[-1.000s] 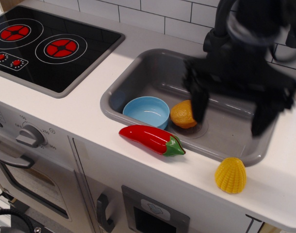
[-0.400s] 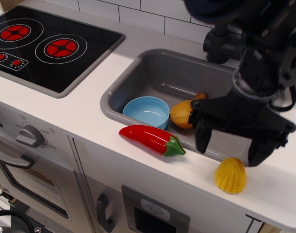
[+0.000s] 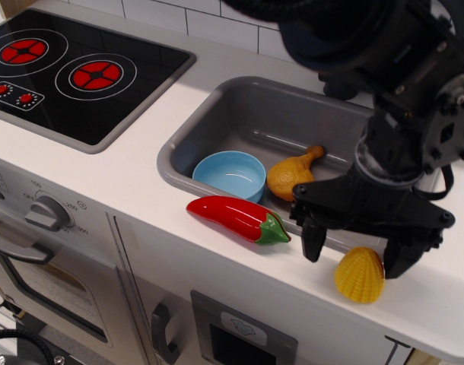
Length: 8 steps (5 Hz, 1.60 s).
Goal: Put corn in bowl sink
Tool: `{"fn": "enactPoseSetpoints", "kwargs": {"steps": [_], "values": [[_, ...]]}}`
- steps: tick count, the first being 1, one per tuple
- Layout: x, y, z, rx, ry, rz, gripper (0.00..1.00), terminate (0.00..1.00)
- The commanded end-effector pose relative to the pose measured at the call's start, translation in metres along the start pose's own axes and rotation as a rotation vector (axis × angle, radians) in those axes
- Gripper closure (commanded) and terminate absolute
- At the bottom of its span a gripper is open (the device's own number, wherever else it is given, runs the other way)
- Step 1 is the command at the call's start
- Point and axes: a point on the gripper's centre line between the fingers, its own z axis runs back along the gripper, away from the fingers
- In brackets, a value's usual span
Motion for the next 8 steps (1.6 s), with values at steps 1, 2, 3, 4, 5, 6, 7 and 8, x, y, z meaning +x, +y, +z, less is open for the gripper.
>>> {"fn": "enactPoseSetpoints", "kwargs": {"steps": [1,2,3,4,5,6,7,8], "values": [[0.001,-0.005,-0.007,-0.015,-0.014,0.023,0.0,0.0],[0.006,-0.006,-0.006,-0.044,-0.011,0.052,1.0,0.0],[0.012,-0.003,0.005,-0.059,-0.004,0.071,1.0,0.0],[0.02,0.001,0.029,-0.084,-0.006,0.113,1.0,0.0],[0.041,0.009,0.057,-0.116,-0.001,0.168,1.0,0.0],[0.08,0.038,0.065,-0.1,-0.034,0.27,1.0,0.0],[0.109,0.069,0.054,-0.072,-0.043,0.309,1.0,0.0],[0.125,0.097,0.046,-0.06,-0.059,0.31,1.0,0.0]]}}
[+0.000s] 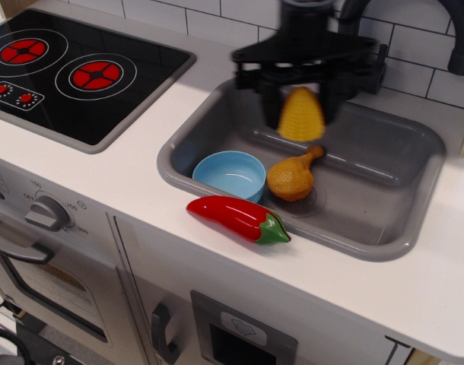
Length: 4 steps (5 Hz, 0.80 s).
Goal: Put corn in bowl sink
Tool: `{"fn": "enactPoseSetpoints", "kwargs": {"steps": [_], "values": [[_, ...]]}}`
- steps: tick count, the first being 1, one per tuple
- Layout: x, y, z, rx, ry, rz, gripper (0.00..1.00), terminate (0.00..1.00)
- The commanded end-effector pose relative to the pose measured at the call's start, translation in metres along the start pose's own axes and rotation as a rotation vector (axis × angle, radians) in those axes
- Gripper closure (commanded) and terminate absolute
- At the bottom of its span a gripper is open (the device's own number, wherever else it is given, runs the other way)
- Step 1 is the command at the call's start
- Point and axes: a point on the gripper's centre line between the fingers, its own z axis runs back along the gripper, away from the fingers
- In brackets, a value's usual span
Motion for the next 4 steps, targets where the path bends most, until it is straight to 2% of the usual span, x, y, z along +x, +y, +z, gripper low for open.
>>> {"fn": "enactPoseSetpoints", "kwargs": {"steps": [1,3,4], "values": [[0.045,0.036,0.0,-0.006,-0.072,-0.008,1.0,0.0],[0.053,0.052,-0.035,0.06,-0.086,-0.017,1.0,0.0],[0.053,0.06,-0.046,0.067,-0.098,-0.019,1.0,0.0]]}}
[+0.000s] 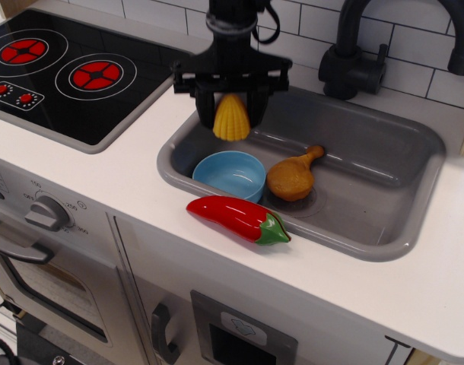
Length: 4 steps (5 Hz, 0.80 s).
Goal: Put corn in bowl sink
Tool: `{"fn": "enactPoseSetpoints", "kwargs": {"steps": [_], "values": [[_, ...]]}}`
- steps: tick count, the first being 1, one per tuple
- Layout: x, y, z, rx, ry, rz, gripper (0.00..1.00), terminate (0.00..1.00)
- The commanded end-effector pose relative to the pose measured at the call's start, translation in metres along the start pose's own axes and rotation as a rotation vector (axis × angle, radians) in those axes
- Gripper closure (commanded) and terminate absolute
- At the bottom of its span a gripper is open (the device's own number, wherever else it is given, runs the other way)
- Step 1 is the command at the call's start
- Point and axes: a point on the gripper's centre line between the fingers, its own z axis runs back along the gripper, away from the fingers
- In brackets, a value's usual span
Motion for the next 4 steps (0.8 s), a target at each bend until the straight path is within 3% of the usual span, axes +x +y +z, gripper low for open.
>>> {"fn": "enactPoseSetpoints", "kwargs": {"steps": [1,4], "values": [[0.004,0.016,-0.011,0.02,-0.056,-0.005,1.0,0.0],[0.003,0.016,-0.03,0.034,-0.058,0.022,1.0,0.0]]}}
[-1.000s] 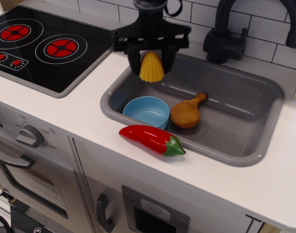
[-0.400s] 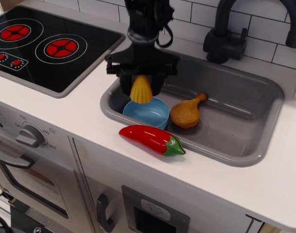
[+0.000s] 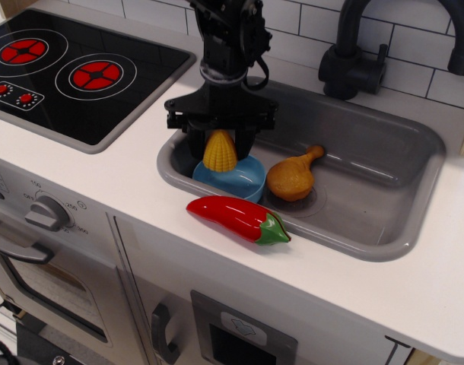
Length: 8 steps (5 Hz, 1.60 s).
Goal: Put corn in bowl sink
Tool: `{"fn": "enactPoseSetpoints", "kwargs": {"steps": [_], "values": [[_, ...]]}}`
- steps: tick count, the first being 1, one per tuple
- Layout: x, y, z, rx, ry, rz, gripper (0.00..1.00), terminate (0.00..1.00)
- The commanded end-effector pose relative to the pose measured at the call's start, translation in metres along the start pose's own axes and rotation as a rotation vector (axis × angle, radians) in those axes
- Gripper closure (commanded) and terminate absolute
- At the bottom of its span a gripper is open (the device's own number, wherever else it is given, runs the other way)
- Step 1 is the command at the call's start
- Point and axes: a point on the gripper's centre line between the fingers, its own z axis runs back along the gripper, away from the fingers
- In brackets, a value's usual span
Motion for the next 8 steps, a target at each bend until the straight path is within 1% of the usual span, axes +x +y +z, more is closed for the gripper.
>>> {"fn": "enactPoseSetpoints", "kwargs": {"steps": [1,2,3,4,5,6,7,8], "values": [[0.004,0.001,0.005,0.012,-0.044,0.011,0.0,0.0],[0.005,0.002,0.011,0.01,-0.042,0.022,0.0,0.0],[0.009,0.003,0.017,0.018,-0.06,0.03,0.0,0.0],[0.013,0.004,0.035,0.008,-0.068,0.051,0.0,0.0],[0.016,0.0,0.06,-0.019,-0.081,0.07,0.0,0.0],[0.021,-0.006,0.077,-0.03,-0.061,0.027,0.0,0.0],[0.021,-0.006,0.077,-0.03,-0.061,0.027,0.0,0.0],[0.021,-0.006,0.077,-0.03,-0.061,0.027,0.0,1.0]]}}
